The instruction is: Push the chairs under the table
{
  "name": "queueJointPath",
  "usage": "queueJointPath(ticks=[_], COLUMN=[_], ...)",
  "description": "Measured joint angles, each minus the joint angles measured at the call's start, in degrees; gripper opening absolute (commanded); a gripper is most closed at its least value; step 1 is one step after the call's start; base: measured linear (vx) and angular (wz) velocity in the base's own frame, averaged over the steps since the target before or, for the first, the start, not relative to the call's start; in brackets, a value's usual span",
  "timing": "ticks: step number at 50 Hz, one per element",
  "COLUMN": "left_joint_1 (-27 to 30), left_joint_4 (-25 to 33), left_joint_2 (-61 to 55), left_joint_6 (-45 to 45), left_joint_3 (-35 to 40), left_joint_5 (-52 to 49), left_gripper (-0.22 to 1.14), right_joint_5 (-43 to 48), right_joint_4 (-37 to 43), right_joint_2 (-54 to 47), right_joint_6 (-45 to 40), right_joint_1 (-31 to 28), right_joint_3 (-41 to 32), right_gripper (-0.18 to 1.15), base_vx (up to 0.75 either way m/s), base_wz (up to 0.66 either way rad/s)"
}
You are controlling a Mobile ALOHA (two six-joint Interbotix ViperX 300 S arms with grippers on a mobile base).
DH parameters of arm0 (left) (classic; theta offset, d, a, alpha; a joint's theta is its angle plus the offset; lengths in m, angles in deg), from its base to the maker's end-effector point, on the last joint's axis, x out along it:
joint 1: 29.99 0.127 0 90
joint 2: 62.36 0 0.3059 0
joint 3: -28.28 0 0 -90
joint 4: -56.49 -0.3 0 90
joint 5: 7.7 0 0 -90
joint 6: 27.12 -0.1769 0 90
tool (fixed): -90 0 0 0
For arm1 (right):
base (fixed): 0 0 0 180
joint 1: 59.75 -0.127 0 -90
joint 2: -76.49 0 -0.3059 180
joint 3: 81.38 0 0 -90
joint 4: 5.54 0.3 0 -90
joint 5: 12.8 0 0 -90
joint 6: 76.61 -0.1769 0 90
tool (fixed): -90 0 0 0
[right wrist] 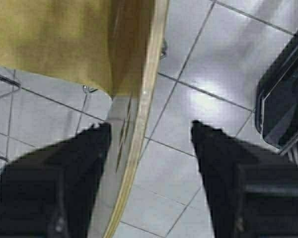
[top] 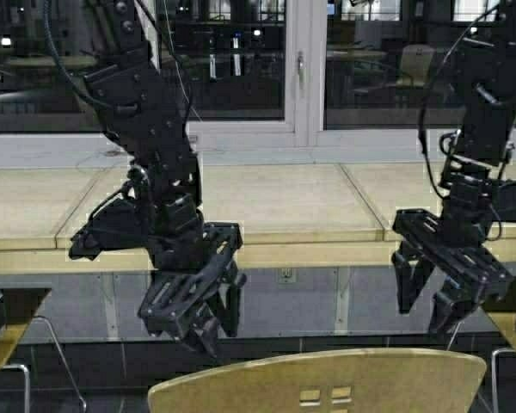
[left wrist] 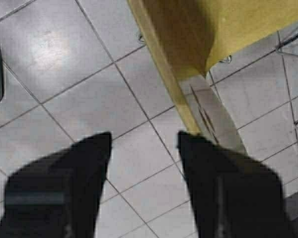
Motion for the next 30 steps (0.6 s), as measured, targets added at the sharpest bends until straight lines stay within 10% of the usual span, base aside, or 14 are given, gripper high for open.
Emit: queueJointPath(ticks=[30], left_joint_1=[-0.79], left_joint_4=[1.14], left_joint_2=[-5.71], left_joint_6=[1.76], left_joint_3=[3.69], left_joint_5=[1.32], left_gripper=[0.82], right_joint_5=[0.0], right_joint_4=[-1.41], right_joint_2=[-8.7], right_joint_6=[0.35], right_joint_1=[-0.09], right_joint_3=[-6.15], right_gripper=[0.87], base_vx=[0.0], base_wz=[0.0])
